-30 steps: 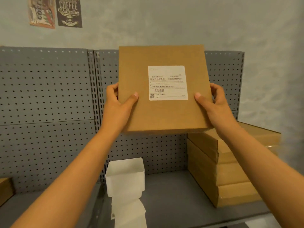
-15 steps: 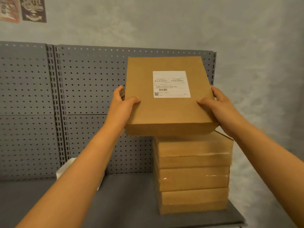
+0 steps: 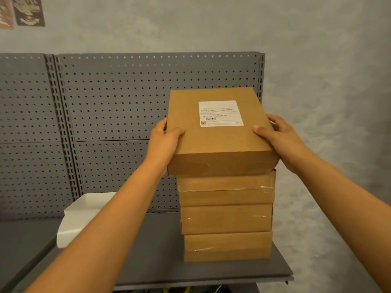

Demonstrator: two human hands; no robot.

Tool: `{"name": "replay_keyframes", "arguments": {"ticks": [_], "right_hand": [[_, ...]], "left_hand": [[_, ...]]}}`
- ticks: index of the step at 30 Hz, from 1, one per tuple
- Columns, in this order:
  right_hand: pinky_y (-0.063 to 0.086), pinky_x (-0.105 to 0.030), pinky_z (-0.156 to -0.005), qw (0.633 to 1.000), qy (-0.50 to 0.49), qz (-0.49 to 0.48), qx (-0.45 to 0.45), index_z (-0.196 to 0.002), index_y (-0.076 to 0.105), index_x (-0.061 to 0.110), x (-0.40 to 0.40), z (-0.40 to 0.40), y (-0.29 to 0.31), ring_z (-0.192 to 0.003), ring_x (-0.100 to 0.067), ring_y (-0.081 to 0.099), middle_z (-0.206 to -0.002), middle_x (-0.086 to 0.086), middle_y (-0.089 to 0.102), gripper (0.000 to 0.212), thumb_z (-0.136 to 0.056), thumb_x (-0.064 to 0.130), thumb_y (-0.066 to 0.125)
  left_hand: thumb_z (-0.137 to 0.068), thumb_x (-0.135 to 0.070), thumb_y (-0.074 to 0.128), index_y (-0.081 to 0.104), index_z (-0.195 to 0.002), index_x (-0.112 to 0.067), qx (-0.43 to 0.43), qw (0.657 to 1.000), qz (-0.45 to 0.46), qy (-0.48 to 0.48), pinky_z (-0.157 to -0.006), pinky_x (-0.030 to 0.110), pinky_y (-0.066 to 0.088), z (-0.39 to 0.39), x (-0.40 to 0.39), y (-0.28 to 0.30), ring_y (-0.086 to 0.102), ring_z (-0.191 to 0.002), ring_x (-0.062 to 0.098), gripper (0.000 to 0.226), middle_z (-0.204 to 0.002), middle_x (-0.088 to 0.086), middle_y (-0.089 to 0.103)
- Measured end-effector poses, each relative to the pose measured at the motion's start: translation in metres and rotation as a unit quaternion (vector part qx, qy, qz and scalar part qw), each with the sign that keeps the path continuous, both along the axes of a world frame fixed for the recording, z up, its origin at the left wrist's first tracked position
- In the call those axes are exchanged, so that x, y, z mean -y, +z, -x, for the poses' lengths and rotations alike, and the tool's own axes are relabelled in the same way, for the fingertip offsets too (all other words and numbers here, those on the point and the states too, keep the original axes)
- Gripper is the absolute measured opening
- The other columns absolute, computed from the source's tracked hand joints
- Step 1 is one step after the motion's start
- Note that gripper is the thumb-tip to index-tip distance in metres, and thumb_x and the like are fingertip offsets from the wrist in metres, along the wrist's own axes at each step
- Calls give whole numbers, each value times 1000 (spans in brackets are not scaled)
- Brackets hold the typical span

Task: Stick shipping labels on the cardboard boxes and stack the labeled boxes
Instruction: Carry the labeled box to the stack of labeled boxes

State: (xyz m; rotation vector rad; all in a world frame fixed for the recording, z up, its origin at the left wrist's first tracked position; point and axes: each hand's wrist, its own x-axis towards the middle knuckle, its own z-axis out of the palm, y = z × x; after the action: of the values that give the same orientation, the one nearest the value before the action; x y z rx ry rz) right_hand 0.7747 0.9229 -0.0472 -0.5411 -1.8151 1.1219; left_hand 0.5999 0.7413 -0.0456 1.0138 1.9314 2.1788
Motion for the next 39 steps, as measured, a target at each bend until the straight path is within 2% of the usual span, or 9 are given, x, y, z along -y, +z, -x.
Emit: {"name": "replay_keyframes", "arguments": {"ticks": [10, 14, 18, 22, 24, 28, 34, 37, 39], "right_hand": [[46, -34, -84, 999, -15, 6, 43, -145, 32, 27, -23, 7, 5, -107, -20, 53, -123, 6, 47, 62, -90, 43, 56], [49, -40, -84, 997, -13, 39, 63, -131, 38, 29, -32, 11, 6, -95, -19, 54, -118, -1, 50, 46, -89, 37, 55], [49, -42, -92, 995, 5, 56, 79, -133, 43, 25, -40, 15, 7, -100, -20, 55, -120, -1, 53, 48, -88, 36, 56], [48, -41, -93, 993, 19, 56, 98, -130, 51, 20, -43, 19, 6, -106, -25, 55, -120, -5, 57, 44, -89, 36, 56], [48, -43, -92, 993, 12, 48, 104, -122, 56, 19, -41, 19, 8, -102, -24, 56, -115, -5, 59, 36, -90, 36, 55], [47, -45, -93, 991, 13, 57, 122, -113, 57, 18, -42, 17, 7, -91, -20, 57, -107, -4, 60, 28, -91, 36, 54], [47, -41, -90, 992, -5, 49, 115, -108, 59, 19, -38, 19, 7, -85, -16, 56, -103, -7, 61, 25, -90, 35, 56], [44, -36, -90, 983, -118, -60, 129, -123, 58, 12, -39, 21, 9, -107, -25, 55, -125, -9, 59, 40, -88, 31, 58], [43, -37, -93, 952, -204, -191, 122, -132, 52, 10, -33, 23, 13, -118, -29, 53, -132, -11, 54, 47, -89, 26, 58]], "left_hand": [[-90, -24, 56, 47, -122, -25, 24, 999, 30, 24, -63, 26, 41, 1, -20, 7, 54, -83, 6, 33, -103, -8, 56], [-93, -21, 54, 52, -88, -24, 44, 998, 49, 25, -64, 27, 40, 2, -27, 10, 51, -73, 9, 6, -84, -8, 55], [-93, -22, 52, 50, -80, -19, 43, 995, 93, 14, -60, 27, 34, 4, -31, 12, 46, -67, 11, 14, -77, -4, 51], [-92, -28, 53, 41, -72, -23, 46, 989, 140, 32, -74, 34, 36, 10, -34, 11, 43, -73, 14, 23, -79, -1, 46], [-92, -29, 53, 40, -72, -22, 29, 986, 161, 42, -72, 33, 37, 13, -35, 12, 43, -70, 14, 25, -78, 0, 46], [-91, -33, 52, 48, -89, -19, 14, 977, 210, 37, -75, 34, 41, 18, -37, 12, 48, -74, 16, 15, -85, 3, 51], [-89, -31, 52, 46, -83, -18, 8, 977, 206, 61, -73, 34, 38, 23, -42, 10, 44, -69, 16, 16, -78, 1, 46], [-91, -28, 49, 55, -96, -19, -90, 968, 207, 112, -68, 30, 36, 26, -42, 8, 47, -73, 15, 12, -86, -3, 51], [-95, -26, 46, 55, -125, -18, -166, 961, 173, 140, -81, 26, 38, 25, -37, 10, 55, -101, 16, 32, -116, -3, 58]]}}
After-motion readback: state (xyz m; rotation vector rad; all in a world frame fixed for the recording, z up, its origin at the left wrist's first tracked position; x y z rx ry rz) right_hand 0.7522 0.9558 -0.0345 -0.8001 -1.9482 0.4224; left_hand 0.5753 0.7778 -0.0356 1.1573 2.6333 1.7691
